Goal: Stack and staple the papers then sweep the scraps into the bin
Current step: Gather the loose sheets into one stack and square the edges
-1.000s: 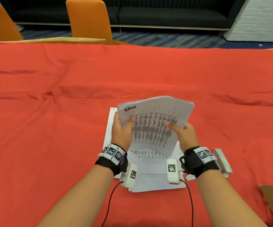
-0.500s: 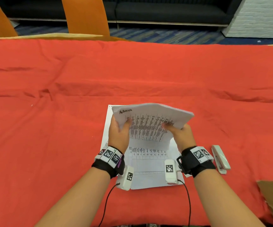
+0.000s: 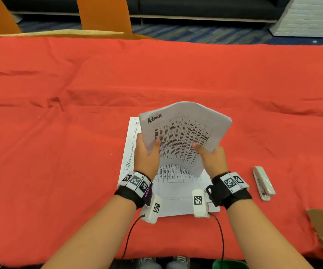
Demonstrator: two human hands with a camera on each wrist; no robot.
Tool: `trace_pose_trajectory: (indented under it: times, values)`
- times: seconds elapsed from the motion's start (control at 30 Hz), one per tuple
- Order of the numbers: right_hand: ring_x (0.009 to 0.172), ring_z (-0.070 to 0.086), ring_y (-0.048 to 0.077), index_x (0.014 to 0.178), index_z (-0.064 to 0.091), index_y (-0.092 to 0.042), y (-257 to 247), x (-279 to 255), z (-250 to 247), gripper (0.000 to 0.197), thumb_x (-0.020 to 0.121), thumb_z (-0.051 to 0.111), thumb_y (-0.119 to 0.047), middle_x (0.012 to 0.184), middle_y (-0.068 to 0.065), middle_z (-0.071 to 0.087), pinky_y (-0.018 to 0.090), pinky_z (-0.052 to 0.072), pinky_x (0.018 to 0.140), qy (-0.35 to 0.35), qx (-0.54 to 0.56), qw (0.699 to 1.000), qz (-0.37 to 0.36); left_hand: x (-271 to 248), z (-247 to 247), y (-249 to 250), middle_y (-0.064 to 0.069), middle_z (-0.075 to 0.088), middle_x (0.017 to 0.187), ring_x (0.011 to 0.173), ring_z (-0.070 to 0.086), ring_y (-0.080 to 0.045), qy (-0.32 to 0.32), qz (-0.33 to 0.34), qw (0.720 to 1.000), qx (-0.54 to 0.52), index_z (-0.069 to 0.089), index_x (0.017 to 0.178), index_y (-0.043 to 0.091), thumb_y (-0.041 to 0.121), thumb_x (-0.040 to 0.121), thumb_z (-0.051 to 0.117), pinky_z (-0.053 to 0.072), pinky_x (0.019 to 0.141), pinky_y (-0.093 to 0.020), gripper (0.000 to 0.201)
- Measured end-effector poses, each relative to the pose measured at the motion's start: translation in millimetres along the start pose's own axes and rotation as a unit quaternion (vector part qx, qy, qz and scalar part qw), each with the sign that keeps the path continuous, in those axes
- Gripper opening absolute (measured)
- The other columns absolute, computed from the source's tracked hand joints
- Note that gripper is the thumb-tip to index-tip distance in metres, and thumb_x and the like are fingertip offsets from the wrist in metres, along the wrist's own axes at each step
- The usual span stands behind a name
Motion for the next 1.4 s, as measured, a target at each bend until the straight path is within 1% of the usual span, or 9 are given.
trace_pose_trajectory:
  times: [0.2,0.3,0.4,0.63,0.8,0.93,1.2,1.33,1.4]
  values:
    - [0.073,0.060,0.022,0.093,0.065,-0.004,52.9,7.0,-1.1,0.011,0.084,0.066,-0.010,0.077,0.002,0.064,0.033,0.049,0.072,0.014,-0.069,0.993,0.091,-2.9,5.7,-54.4,0.000,0.058,0.105,0.098,0.060,-0.019,-0.009,-0.077,0.994,0.077,0.043,0.124,0.012,0.019,0.096,0.051,0.047,0.086,-0.032,0.030]
    - [0.066,0.055,0.021,0.081,0.061,-0.004,58.7,10.9,1.8,0.013,0.085,0.066,-0.016,0.069,0.004,0.059,0.035,0.047,0.070,0.011,-0.086,0.990,0.107,-0.1,2.7,-60.9,0.002,0.056,0.121,0.113,0.055,-0.018,-0.009,-0.097,0.992,0.082,0.038,0.134,0.014,0.023,0.097,0.048,0.042,0.101,-0.033,0.040]
    - [0.077,0.062,0.013,0.099,0.063,-0.012,42.1,12.5,15.5,0.014,0.085,0.066,-0.012,0.083,-0.004,0.066,0.025,0.048,0.070,-0.032,-0.074,0.994,0.077,17.8,-16.2,-58.0,-0.006,0.057,0.128,0.117,0.055,-0.024,0.012,-0.105,0.990,0.098,0.039,0.135,0.015,0.022,0.096,0.048,0.044,0.103,-0.041,0.041]
    - [0.101,0.059,0.023,0.117,0.056,-0.013,79.2,15.6,2.9,0.040,0.082,0.071,-0.025,0.109,0.004,0.060,0.033,0.047,0.080,-0.071,-0.213,0.964,0.142,54.8,-149.5,-73.9,-0.003,0.061,0.087,0.085,0.056,-0.021,0.085,-0.141,0.973,0.159,0.051,0.109,0.011,0.001,0.090,0.046,0.045,0.066,-0.028,0.022]
    - [0.126,0.038,0.036,0.128,0.050,-0.014,120.5,10.4,-32.9,0.056,0.079,0.073,-0.029,0.135,0.019,0.038,0.040,0.038,0.101,0.022,-0.425,0.881,0.205,34.9,-251.4,-114.3,-0.023,0.058,0.124,0.112,0.057,-0.038,0.127,-0.254,0.922,0.264,0.050,0.127,-0.003,0.000,0.091,0.050,0.043,0.090,-0.039,0.036]
    - [0.129,0.032,0.037,0.132,0.042,-0.010,143.0,7.9,-41.3,0.069,0.075,0.076,-0.027,0.135,0.020,0.037,0.044,0.038,0.100,0.057,-0.429,0.870,0.236,25.7,-289.2,-149.5,-0.027,0.055,0.128,0.116,0.054,-0.041,0.101,-0.318,0.890,0.310,0.046,0.130,-0.005,0.002,0.092,0.052,0.042,0.098,-0.047,0.039]
    - [0.121,0.049,0.038,0.131,0.042,-0.002,155.8,8.8,-53.7,0.061,0.076,0.069,-0.005,0.131,0.022,0.051,0.045,0.042,0.102,0.098,-0.376,0.890,0.237,35.3,-292.0,-159.3,-0.028,0.060,0.117,0.103,0.059,-0.041,0.046,-0.350,0.832,0.427,0.051,0.121,-0.010,0.006,0.090,0.052,0.048,0.082,-0.042,0.035]
    - [0.093,0.058,0.031,0.121,0.052,0.002,144.4,6.1,-66.1,0.036,0.086,0.049,0.003,0.117,0.023,0.061,0.034,0.046,0.077,0.099,-0.337,0.906,0.236,46.2,-273.9,-130.8,-0.023,0.049,0.132,0.122,0.047,-0.040,0.057,-0.309,0.779,0.543,0.046,0.129,0.001,0.018,0.085,0.058,0.041,0.102,-0.048,0.049]
    - [0.088,0.057,0.030,0.116,0.055,0.003,135.3,4.1,-76.9,0.031,0.086,0.049,0.003,0.113,0.023,0.063,0.031,0.041,0.072,0.114,-0.323,0.910,0.233,49.5,-226.8,-115.2,-0.018,0.045,0.138,0.126,0.044,-0.037,0.024,-0.248,0.793,0.557,0.044,0.136,0.009,0.022,0.088,0.057,0.038,0.105,-0.047,0.051]
Point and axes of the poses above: each hand's wrist, its own x-axis towards the middle knuckle, its own z-axis out of the palm, y = z × x, the point moved 9 cm from there along x, towards the middle knuckle
